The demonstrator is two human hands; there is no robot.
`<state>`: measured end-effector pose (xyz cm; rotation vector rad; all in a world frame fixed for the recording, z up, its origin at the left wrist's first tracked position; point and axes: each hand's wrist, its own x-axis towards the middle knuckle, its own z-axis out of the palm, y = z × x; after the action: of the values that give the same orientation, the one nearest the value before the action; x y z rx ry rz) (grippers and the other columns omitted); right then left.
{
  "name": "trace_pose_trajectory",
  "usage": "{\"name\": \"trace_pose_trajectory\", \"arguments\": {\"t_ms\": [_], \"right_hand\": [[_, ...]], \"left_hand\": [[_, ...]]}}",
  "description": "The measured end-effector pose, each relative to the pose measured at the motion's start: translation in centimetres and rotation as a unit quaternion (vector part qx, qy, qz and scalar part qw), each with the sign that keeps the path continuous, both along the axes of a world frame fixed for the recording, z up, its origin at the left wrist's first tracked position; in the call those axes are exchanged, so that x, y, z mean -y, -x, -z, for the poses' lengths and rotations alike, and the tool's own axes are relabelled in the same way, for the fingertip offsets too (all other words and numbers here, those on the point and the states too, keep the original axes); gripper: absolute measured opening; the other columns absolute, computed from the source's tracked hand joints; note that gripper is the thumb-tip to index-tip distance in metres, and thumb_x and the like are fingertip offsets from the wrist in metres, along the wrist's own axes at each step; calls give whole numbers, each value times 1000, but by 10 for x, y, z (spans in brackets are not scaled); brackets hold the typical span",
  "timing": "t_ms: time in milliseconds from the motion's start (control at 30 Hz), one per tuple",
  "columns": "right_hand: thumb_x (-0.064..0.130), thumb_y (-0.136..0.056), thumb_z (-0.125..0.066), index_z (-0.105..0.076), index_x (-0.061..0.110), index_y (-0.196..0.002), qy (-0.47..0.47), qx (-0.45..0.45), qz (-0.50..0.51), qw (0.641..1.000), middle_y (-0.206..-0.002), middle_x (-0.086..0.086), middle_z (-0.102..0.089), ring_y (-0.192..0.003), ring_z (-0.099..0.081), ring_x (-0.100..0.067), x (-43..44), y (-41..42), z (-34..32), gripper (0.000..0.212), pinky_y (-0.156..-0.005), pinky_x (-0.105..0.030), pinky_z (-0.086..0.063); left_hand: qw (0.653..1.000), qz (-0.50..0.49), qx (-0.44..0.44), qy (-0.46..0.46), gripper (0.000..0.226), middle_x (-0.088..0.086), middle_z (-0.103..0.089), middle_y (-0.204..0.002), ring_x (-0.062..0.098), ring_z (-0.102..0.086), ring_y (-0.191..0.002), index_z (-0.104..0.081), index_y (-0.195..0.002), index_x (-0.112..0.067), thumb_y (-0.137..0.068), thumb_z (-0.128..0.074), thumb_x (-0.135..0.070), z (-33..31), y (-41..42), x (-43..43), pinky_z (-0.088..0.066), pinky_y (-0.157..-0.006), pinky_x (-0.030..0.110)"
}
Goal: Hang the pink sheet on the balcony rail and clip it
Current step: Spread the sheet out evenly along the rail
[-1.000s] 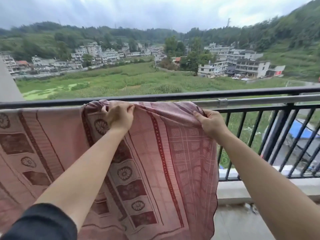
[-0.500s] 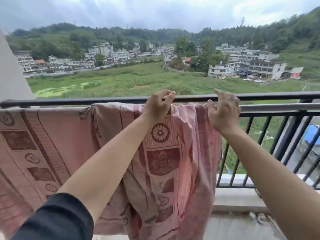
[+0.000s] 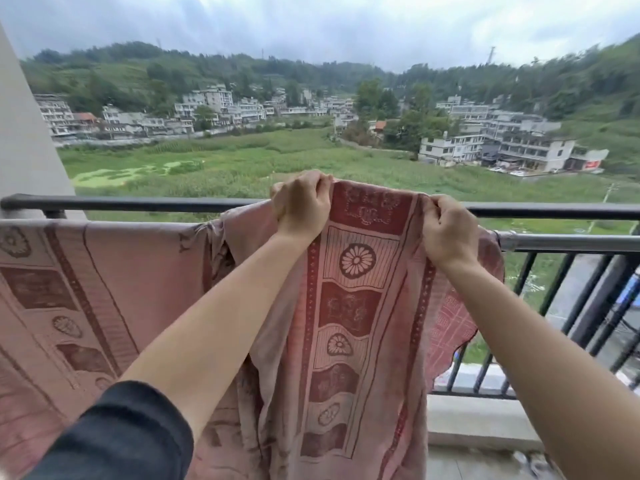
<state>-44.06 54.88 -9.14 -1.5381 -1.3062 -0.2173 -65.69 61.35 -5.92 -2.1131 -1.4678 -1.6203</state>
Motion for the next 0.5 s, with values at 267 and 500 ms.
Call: {"name": "trace_pose_trajectory", "arguments": {"t_ms": [267, 500], "right_hand": [[26, -105, -41, -62, -1, -104, -19, -36, 161, 986, -105, -23, -65, -93, -59, -37, 36, -85, 3, 34, -70, -27, -28], [28, -106, -39, -63, -3, -103, -59, -110, 208, 970, -102, -22, -66, -94, -59, -35, 62, -131, -6, 39, -69, -24, -26]], "left_hand": [[975, 203, 70, 50, 27, -2, -69, -74, 13, -61, -65, -70, -85, -12, -98, -53, -28, -7, -120, 11, -53, -60, 34], [947, 296, 87, 88, 25, -3, -70, -78, 13, -64, -70, -70, -91, -12, -99, -54, -28, -8, -185, 34, -45, -60, 13]]}}
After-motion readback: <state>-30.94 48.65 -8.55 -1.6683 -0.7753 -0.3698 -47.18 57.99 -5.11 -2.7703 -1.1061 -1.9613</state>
